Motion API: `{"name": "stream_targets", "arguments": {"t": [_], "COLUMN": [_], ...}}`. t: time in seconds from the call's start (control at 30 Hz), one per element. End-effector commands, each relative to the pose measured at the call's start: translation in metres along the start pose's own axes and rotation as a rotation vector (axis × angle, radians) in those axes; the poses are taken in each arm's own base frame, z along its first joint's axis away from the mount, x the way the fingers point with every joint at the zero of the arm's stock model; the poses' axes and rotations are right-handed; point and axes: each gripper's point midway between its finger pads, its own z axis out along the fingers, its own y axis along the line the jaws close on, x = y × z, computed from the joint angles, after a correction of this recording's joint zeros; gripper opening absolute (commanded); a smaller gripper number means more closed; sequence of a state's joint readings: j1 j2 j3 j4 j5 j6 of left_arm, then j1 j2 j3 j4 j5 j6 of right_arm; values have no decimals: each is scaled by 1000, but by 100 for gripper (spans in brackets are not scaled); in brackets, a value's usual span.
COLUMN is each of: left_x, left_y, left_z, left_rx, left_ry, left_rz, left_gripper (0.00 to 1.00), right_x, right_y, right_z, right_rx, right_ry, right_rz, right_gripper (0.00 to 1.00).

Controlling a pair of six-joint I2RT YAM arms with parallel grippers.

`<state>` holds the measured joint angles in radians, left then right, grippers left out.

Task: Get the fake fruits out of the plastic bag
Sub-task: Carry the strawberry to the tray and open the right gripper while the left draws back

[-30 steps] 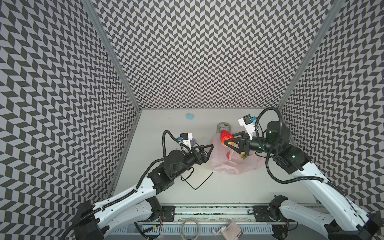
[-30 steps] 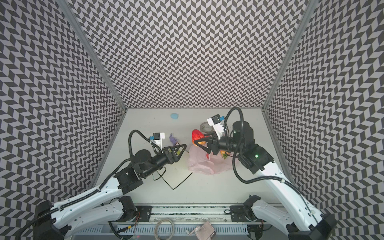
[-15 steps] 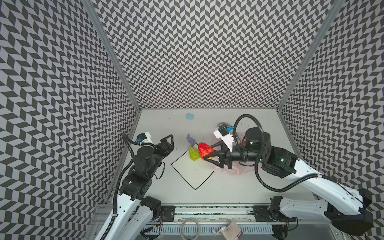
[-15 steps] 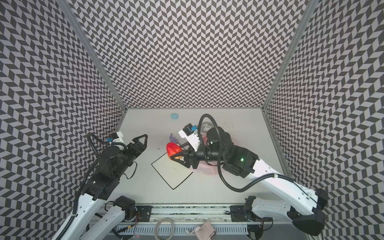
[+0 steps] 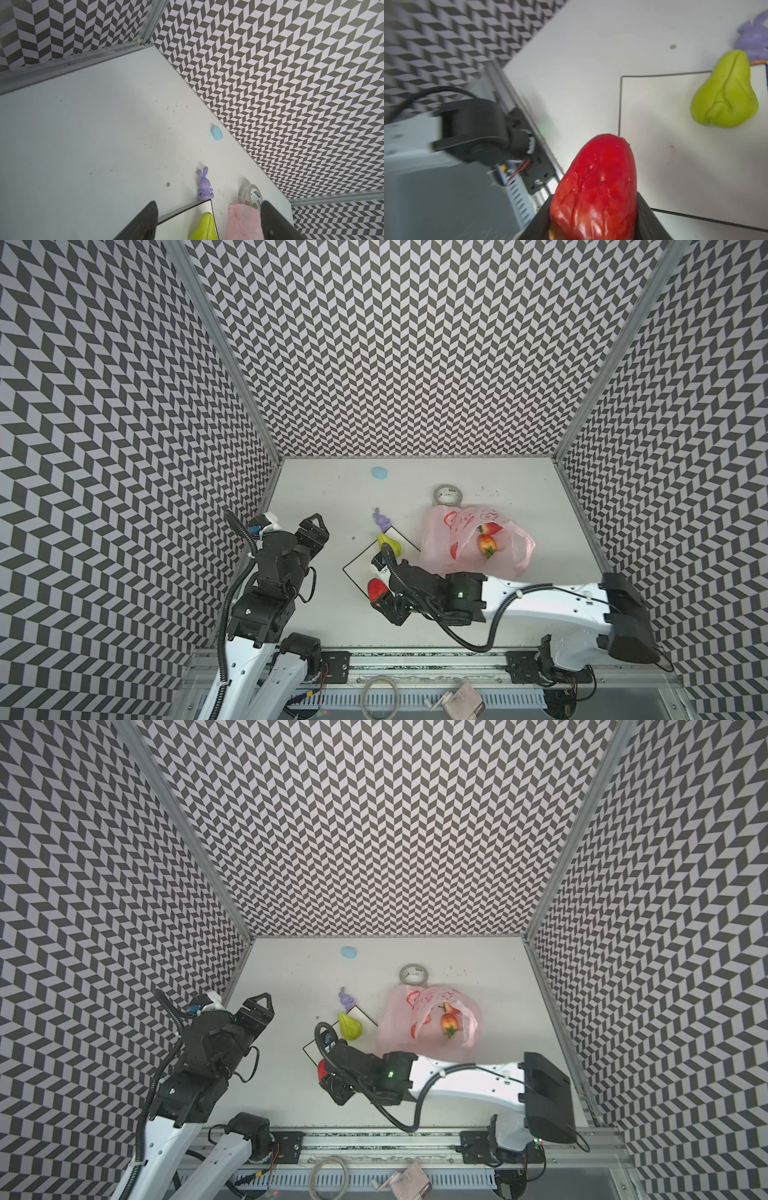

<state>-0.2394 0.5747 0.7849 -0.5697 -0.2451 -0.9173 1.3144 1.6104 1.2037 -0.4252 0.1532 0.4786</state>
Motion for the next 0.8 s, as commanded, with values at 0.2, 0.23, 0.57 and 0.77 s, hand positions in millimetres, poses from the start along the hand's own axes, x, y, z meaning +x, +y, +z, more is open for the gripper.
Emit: {"name": "stream_targets", "arguments": {"t": [0.2, 0.23, 0.57, 0.77], "left_x": [12, 13, 15, 15], "left_y": [10, 10, 5, -6], "left_z": [0, 0, 1, 3], "left_rx": [-13, -12, 11, 53], "left_ry": [40, 44, 60, 70], "left_rz": [11, 14, 44, 78], "left_gripper": [78, 78, 77, 77], "right_x": [2, 5, 28, 19], "right_y": [-55, -58, -64, -63], "right_z": [60, 65, 89, 79], "right_rx": [226, 230, 232, 229], "right_ry": [78, 89, 165, 142], "right_rz": [163, 165, 185, 181], "right_gripper": [39, 39, 47, 72]}}
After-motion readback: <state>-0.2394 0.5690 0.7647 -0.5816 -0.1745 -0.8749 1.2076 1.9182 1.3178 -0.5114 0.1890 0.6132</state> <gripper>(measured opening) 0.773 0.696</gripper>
